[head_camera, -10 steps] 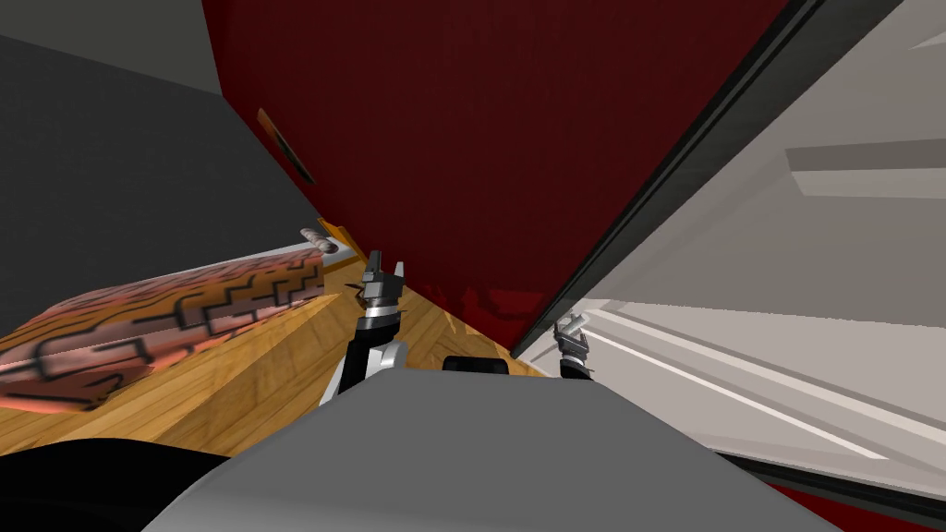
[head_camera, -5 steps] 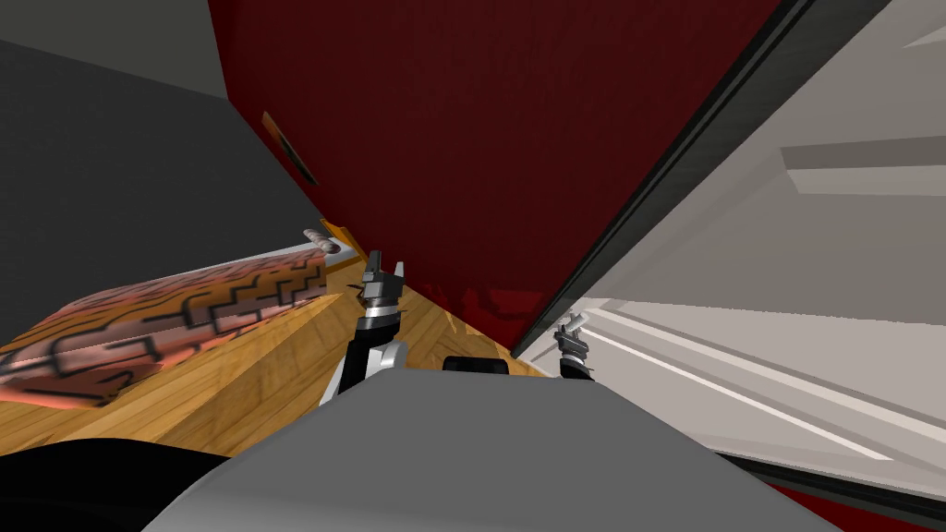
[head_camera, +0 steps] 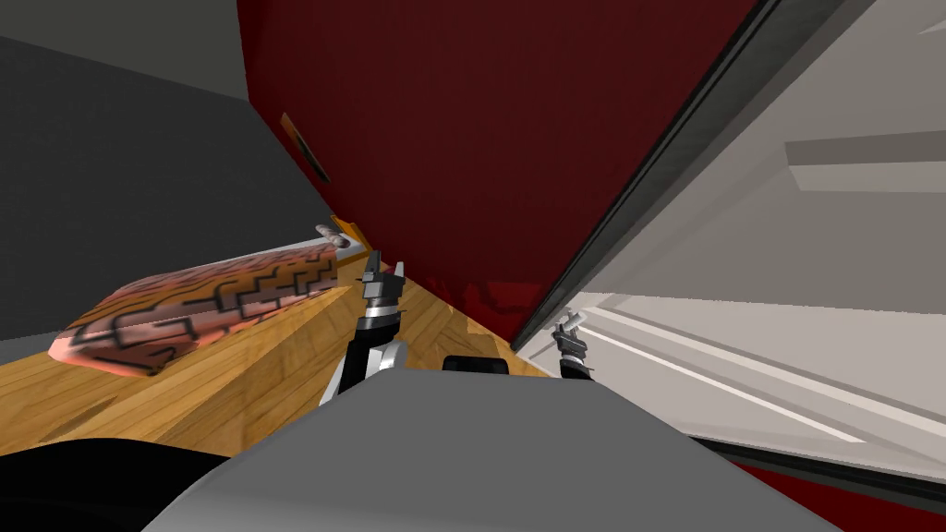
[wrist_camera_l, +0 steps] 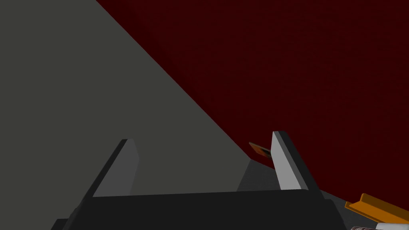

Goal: Pull the door open

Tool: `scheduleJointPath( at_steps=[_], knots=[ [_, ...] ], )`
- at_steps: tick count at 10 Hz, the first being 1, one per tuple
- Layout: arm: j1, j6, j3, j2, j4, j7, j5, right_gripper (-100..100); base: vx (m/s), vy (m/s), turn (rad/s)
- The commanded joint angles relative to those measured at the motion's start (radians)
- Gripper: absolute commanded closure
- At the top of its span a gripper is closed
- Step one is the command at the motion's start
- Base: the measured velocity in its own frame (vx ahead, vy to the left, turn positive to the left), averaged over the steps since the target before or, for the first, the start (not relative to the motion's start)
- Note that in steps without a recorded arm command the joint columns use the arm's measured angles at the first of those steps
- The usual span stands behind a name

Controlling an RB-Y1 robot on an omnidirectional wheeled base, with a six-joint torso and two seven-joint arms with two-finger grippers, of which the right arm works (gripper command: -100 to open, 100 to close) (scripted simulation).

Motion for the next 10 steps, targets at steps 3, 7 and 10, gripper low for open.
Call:
scheduleJointPath(
  at_steps=[3,7,10],
  knots=[
    [0.021,-0.005,0.057,-0.029,-0.022,-0.041,0.026,100,-0.238,-0.014,0.097],
    [0.033,-0.017,0.092,-0.046,-0.029,-0.066,0.044,100,-0.167,-0.013,0.067],
    [0.048,-0.034,0.118,-0.067,-0.036,-0.089,0.057,100,-0.197,0.002,0.078]
  ],
)
